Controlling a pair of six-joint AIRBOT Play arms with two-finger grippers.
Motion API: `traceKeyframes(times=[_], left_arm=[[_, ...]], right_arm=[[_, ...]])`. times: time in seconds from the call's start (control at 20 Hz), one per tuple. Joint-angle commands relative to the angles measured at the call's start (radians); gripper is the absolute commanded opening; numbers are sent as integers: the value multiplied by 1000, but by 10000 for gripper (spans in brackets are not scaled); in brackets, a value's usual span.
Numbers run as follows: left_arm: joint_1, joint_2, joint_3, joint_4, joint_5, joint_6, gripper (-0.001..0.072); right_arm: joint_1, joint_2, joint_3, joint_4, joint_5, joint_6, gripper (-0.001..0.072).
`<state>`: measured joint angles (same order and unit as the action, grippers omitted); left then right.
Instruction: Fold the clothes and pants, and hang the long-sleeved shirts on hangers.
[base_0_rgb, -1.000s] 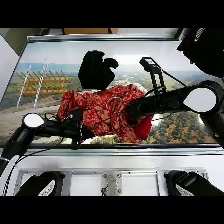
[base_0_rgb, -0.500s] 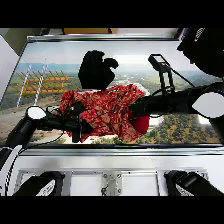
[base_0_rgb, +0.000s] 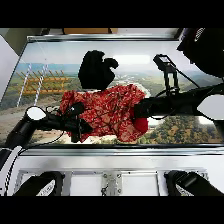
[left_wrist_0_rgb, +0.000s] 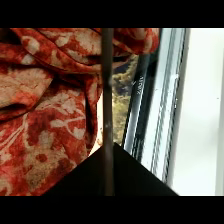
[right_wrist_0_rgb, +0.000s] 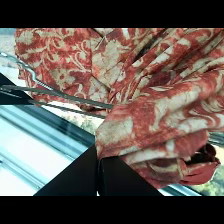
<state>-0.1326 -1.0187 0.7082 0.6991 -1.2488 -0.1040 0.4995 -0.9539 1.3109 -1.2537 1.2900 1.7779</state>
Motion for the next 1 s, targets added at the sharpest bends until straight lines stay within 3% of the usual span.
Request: traceKeyframes(times=[0.0, 0.15, 0.2, 0.25, 0.3, 0.5, 0.6, 0.8, 0.95], left_arm=[[-58, 1, 0, -3, 32, 1, 11], [-101, 1, 0, -3, 68, 0, 11], [-105, 0, 0, -3, 72, 0, 11], [-104, 0, 0, -3, 72, 0, 11], [-103, 1, 0, -3, 72, 0, 11], [-101, 1, 0, -3, 64, 0, 11], [-101, 1, 0, -3, 64, 0, 11], [-101, 0, 0, -3, 63, 0, 11], [-101, 0, 0, -3, 64, 0, 12]], right_arm=[[2, -29, 1, 38, -4, -2, 7], [7, -53, 1, 54, -3, -33, 31], [6, -53, 1, 53, -3, -35, 199], [4, -51, 2, 53, 1, -36, 499], [1, -47, 2, 54, 10, -45, 686], [-50, -20, 2, 63, 106, -140, 691], [-123, -6, 2, 95, 134, -237, 691], [-361, -10, 2, 374, 204, -571, 682], [-498, -26, 2, 551, 173, -686, 682]])
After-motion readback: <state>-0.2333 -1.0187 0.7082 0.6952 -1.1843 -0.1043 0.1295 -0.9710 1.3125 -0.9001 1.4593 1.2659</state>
